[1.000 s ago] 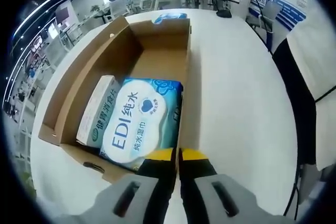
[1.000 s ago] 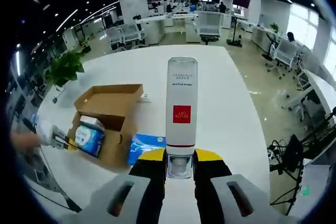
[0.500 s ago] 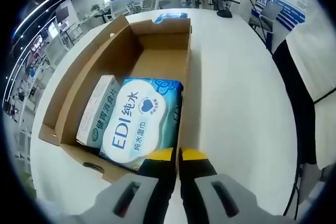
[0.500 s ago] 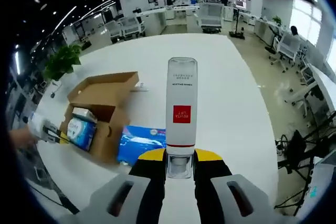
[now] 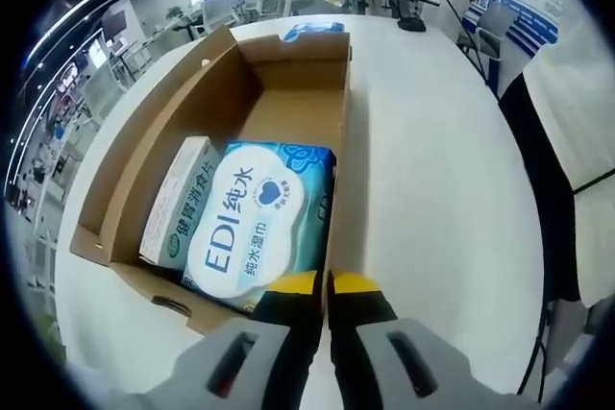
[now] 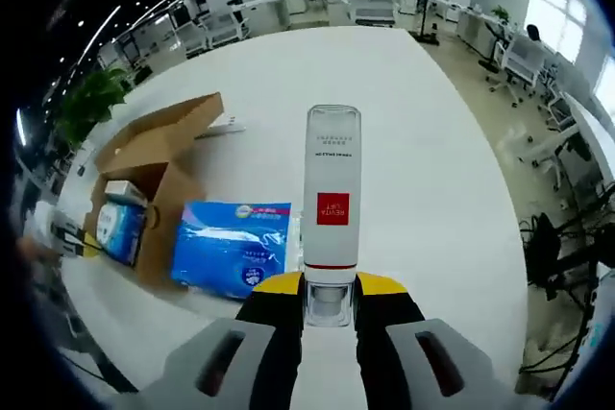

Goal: Operate the shoe box by opening the lid, removing the specified soft item, and placing it in the target area until the item is outside and the box remains undamaged.

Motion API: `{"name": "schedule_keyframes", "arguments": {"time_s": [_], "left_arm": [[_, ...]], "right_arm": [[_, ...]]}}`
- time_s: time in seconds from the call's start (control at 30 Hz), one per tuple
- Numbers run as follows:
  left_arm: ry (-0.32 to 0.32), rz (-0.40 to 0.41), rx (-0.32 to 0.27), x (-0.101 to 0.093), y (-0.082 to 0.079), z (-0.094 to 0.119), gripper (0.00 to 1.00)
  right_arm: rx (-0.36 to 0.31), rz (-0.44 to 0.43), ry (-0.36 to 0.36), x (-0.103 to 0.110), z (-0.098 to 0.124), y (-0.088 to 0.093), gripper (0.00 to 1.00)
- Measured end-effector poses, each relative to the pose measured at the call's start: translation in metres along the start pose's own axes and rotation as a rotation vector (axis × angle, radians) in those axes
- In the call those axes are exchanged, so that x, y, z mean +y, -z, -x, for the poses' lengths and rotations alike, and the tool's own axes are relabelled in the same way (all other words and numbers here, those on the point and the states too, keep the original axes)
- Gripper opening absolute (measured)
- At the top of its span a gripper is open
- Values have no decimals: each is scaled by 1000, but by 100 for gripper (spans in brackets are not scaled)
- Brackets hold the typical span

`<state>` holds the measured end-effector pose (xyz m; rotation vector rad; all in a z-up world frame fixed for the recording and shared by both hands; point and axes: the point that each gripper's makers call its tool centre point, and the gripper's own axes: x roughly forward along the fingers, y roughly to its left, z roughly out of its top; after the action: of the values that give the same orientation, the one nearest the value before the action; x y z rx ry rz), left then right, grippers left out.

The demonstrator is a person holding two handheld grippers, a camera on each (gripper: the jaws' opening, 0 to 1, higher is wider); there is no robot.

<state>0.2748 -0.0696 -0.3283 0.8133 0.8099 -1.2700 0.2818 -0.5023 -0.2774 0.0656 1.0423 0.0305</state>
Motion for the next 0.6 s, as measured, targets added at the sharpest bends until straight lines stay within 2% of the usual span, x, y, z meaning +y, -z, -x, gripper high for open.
{"name": "schedule_keyframes", "arguments": {"time_s": [0.23,0.6], "left_arm": [[-8,6,2,0,0,0,2],[-14,10,6,0,0,0,2]], "right_arm": [[6,-18,2,1,-8,8,17],[91,-29,-7,-1,-26,35,17]]}}
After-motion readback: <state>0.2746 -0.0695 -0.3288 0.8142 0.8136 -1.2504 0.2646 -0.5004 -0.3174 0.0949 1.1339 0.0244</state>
